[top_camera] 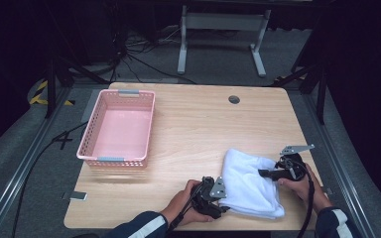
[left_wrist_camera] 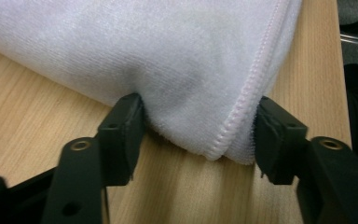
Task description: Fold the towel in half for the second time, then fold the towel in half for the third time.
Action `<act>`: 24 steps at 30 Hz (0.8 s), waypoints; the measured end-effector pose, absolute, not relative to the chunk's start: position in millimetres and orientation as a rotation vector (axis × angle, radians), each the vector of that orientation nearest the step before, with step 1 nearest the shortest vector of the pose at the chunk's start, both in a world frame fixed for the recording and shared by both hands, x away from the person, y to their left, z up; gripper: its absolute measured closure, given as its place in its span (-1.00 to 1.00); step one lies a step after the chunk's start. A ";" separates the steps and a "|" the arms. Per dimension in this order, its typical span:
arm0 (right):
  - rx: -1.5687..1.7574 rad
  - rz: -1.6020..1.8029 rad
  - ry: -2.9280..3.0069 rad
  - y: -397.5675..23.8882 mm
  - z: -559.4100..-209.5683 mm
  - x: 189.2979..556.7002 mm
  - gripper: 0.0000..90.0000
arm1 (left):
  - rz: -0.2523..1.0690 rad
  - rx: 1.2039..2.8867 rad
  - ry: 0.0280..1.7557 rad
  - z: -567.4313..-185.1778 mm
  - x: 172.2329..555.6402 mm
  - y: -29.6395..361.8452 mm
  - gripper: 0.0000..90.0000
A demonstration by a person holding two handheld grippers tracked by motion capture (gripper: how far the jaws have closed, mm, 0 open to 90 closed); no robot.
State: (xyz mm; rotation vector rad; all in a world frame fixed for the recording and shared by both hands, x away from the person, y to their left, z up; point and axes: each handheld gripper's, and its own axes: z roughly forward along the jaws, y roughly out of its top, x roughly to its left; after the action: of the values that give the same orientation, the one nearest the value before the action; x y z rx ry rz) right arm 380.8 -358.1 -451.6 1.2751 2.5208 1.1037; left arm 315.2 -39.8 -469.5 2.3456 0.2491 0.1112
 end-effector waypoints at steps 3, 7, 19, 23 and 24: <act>1.292 1.146 2.541 -359.6 -452.5 382.7 0.32 | 0.119 2.344 0.255 -468.5 317.1 -38.5 0.24; 1.266 1.156 2.554 -359.2 -451.4 384.9 0.40 | 0.112 2.347 0.248 -467.5 319.3 -37.8 0.47; 1.111 1.070 2.535 -338.5 -441.1 384.6 0.46 | 0.141 2.376 0.214 -460.7 320.1 -31.5 0.60; 1.088 1.061 2.537 -333.0 -438.5 386.8 0.46 | 0.146 2.377 0.210 -456.2 322.0 -26.9 0.60; 1.083 1.062 2.540 -331.5 -437.6 387.1 0.46 | 0.153 2.373 0.200 -454.5 323.4 -25.0 0.61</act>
State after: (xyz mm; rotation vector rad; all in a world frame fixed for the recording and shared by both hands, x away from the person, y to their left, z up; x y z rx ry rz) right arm 387.1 -331.5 -437.6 1.0833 2.5402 1.0617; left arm 323.4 -25.0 -454.5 2.3731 0.1996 0.1529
